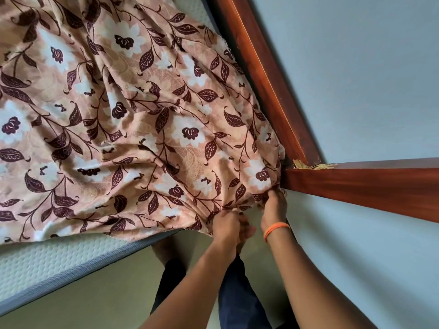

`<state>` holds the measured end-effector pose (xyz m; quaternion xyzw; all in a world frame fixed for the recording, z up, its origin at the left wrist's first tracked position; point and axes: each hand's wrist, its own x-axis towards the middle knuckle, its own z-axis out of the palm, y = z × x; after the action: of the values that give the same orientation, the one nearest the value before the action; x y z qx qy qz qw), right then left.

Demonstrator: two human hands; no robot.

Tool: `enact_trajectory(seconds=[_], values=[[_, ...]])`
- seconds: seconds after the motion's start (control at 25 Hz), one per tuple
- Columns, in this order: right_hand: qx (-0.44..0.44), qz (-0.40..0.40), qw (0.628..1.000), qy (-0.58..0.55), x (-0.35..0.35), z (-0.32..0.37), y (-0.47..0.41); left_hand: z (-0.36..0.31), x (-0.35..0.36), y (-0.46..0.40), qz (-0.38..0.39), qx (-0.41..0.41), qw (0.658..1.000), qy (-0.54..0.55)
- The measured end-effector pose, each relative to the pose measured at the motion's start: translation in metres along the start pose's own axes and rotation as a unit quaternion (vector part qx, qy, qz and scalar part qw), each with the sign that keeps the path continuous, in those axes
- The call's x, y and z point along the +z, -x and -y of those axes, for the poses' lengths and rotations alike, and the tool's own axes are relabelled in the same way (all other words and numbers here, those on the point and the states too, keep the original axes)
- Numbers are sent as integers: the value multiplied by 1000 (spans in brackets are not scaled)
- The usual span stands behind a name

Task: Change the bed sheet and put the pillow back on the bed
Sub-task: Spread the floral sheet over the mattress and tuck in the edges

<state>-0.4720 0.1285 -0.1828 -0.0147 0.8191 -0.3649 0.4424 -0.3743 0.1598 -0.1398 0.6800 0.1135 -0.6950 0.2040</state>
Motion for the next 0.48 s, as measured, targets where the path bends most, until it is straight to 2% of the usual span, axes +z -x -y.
enact_trajectory(seconds=[0.04, 0.12, 0.2, 0.36, 0.48], values=[[63, 10, 995, -80, 10, 6, 1, -2, 4, -10, 18, -32, 991, 126], [143, 44, 974, -168, 23, 4, -15, 2, 7, -33, 31, -60, 959, 274], [150, 75, 967, -194, 29, 1, -29, 7, 6, -50, 15, -67, 934, 349], [176, 85, 961, -197, 26, 2, -49, 2, 20, -59, -6, -78, 866, 493], [184, 132, 955, -194, 23, 5, -51, -1, 31, -67, 8, -82, 836, 542]])
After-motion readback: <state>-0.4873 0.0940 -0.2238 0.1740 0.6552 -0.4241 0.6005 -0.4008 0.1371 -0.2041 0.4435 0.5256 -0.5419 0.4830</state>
